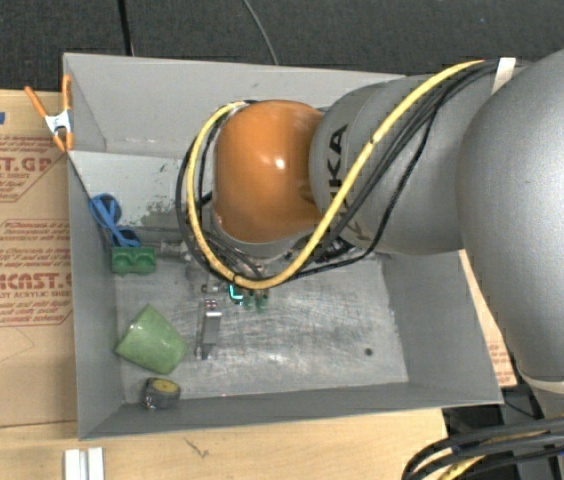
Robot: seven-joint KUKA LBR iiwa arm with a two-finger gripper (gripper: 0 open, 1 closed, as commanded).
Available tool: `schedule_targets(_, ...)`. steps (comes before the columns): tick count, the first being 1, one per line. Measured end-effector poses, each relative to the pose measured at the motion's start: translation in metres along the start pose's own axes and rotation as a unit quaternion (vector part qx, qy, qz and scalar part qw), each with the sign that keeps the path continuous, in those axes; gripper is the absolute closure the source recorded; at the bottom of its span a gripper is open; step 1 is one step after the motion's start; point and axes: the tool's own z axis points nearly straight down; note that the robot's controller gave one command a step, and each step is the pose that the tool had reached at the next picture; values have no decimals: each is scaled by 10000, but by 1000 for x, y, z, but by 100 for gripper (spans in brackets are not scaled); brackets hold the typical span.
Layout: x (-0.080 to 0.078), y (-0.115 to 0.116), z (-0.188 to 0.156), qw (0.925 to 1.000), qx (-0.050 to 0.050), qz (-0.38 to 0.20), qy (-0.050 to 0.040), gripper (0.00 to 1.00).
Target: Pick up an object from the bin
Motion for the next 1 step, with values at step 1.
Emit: schedule_targets(1, 30, 22, 101, 9999, -22, -59, -140, 0)
